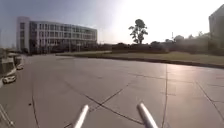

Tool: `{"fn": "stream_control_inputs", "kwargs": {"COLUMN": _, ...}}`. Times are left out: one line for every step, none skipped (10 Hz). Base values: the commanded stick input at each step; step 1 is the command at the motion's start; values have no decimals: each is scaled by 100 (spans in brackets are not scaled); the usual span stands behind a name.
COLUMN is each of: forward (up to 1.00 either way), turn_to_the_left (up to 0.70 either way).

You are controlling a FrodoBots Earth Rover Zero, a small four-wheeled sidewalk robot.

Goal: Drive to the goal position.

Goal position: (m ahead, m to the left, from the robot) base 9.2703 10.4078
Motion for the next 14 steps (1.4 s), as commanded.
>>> {"fn": "stream_control_inputs", "kwargs": {"forward": 70, "turn_to_the_left": 27}}
{"fn": "stream_control_inputs", "kwargs": {"forward": 70, "turn_to_the_left": 27}}
{"fn": "stream_control_inputs", "kwargs": {"forward": 70, "turn_to_the_left": 27}}
{"fn": "stream_control_inputs", "kwargs": {"forward": 70, "turn_to_the_left": 27}}
{"fn": "stream_control_inputs", "kwargs": {"forward": 70, "turn_to_the_left": 27}}
{"fn": "stream_control_inputs", "kwargs": {"forward": 70, "turn_to_the_left": 27}}
{"fn": "stream_control_inputs", "kwargs": {"forward": 70, "turn_to_the_left": 27}}
{"fn": "stream_control_inputs", "kwargs": {"forward": 70, "turn_to_the_left": 27}}
{"fn": "stream_control_inputs", "kwargs": {"forward": 70, "turn_to_the_left": 27}}
{"fn": "stream_control_inputs", "kwargs": {"forward": 70, "turn_to_the_left": 27}}
{"fn": "stream_control_inputs", "kwargs": {"forward": 70, "turn_to_the_left": 24}}
{"fn": "stream_control_inputs", "kwargs": {"forward": 70, "turn_to_the_left": 0}}
{"fn": "stream_control_inputs", "kwargs": {"forward": 70, "turn_to_the_left": 0}}
{"fn": "stream_control_inputs", "kwargs": {"forward": 70, "turn_to_the_left": 0}}
